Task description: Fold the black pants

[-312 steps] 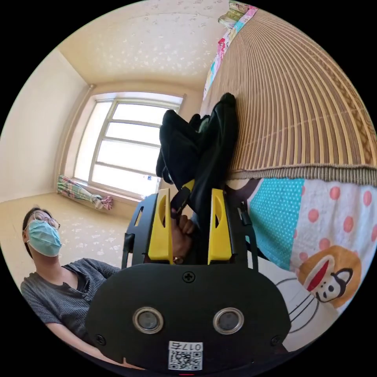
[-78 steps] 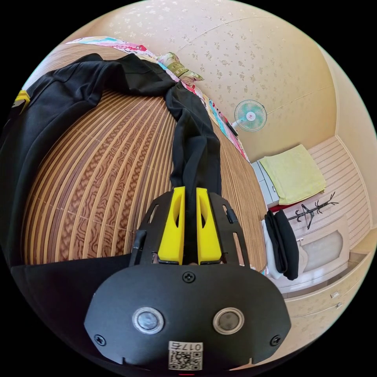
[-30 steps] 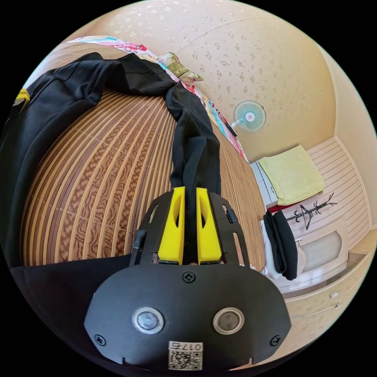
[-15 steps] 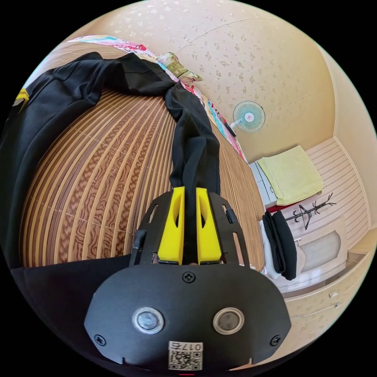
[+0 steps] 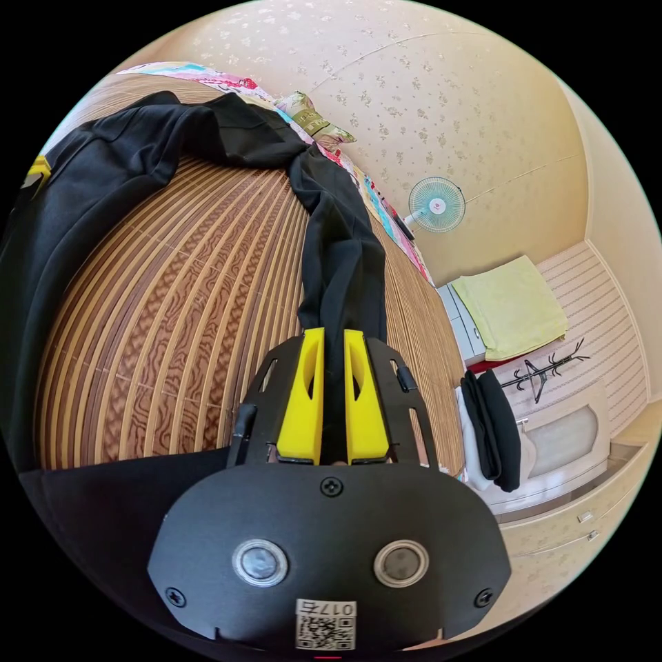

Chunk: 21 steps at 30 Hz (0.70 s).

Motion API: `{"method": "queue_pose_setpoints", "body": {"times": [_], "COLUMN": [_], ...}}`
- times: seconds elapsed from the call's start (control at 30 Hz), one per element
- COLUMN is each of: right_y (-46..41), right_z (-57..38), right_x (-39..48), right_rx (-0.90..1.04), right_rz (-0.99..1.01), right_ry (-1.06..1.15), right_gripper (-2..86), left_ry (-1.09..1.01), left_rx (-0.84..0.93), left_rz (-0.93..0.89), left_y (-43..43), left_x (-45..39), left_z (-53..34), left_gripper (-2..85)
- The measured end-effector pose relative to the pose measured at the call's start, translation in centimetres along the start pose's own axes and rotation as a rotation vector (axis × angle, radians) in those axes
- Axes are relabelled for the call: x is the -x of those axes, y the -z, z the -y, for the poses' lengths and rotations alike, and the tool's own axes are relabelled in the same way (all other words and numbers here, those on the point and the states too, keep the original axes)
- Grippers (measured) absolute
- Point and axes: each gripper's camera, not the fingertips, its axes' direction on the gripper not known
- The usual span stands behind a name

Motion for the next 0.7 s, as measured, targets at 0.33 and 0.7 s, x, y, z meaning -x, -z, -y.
{"method": "queue_pose_setpoints", "body": {"times": [0.33, 0.7], "right_y": [1.0, 1.2], "right_z": [1.5, 3.2], "right_x": [1.4, 2.6], "right_rx": [0.001, 0.000], "right_rz": [-0.005, -0.014], "right_ry": [0.000, -0.008], "right_gripper": [5.2, 5.7], "left_ry": [-0.006, -0.031], "left_rx": [0.000, 0.039], "left_rz": [0.013, 0.018], "left_y": [0.8, 2.1], "left_x": [-0.3, 0.4], "left_z": [0.1, 0.5], "left_gripper": [-0.7, -0.6]}}
